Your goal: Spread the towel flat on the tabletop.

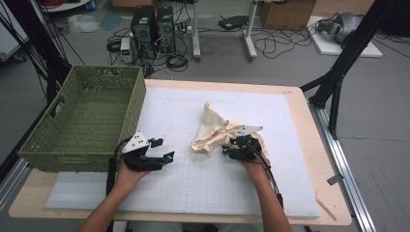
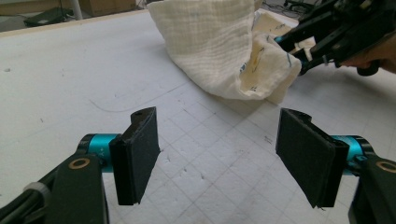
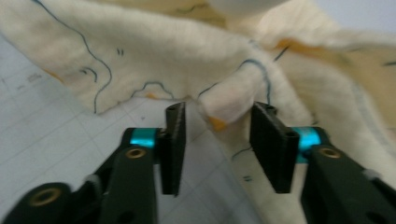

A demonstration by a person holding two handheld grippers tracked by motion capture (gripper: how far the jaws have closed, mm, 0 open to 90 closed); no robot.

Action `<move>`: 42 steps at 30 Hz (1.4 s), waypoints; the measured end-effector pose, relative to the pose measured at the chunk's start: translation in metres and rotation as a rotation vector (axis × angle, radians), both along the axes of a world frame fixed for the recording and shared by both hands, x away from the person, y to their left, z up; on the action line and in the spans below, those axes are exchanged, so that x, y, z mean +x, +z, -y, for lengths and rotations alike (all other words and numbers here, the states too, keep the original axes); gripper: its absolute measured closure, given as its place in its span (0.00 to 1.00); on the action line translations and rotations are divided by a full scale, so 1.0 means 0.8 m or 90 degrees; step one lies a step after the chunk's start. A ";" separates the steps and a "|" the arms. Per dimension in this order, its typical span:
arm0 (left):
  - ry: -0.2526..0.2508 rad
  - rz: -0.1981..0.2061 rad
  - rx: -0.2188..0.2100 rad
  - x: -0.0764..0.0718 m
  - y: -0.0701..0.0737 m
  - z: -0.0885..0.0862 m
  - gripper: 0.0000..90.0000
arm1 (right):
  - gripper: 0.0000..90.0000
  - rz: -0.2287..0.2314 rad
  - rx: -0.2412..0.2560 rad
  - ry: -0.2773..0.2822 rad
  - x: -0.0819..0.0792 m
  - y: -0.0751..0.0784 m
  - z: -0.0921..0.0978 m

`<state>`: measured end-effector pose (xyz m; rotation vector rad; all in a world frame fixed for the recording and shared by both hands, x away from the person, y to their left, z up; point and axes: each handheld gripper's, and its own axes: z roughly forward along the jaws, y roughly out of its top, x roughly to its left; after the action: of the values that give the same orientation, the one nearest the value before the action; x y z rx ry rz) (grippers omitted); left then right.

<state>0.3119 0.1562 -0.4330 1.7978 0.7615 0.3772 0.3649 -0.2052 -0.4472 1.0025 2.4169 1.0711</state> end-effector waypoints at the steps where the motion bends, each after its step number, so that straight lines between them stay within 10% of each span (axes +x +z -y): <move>1: 0.000 0.000 0.000 0.000 0.000 0.000 0.34 | 0.76 0.007 0.009 -0.007 0.001 -0.001 0.000; 4: 0.001 0.000 -0.001 0.001 0.000 -0.001 0.34 | 0.95 -0.001 0.019 -0.009 0.000 0.000 0.003; 27: -0.013 -0.002 0.009 -0.001 0.000 0.006 0.38 | 0.95 -0.042 0.028 0.210 -0.119 0.004 0.015; 42: -0.044 -0.002 0.050 0.013 0.006 0.060 0.28 | 0.53 0.098 0.074 0.046 -0.123 0.033 0.062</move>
<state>0.3223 0.1085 -0.4281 1.8930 0.6923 0.3633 0.2662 -0.2545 -0.4206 0.8404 2.3040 1.2779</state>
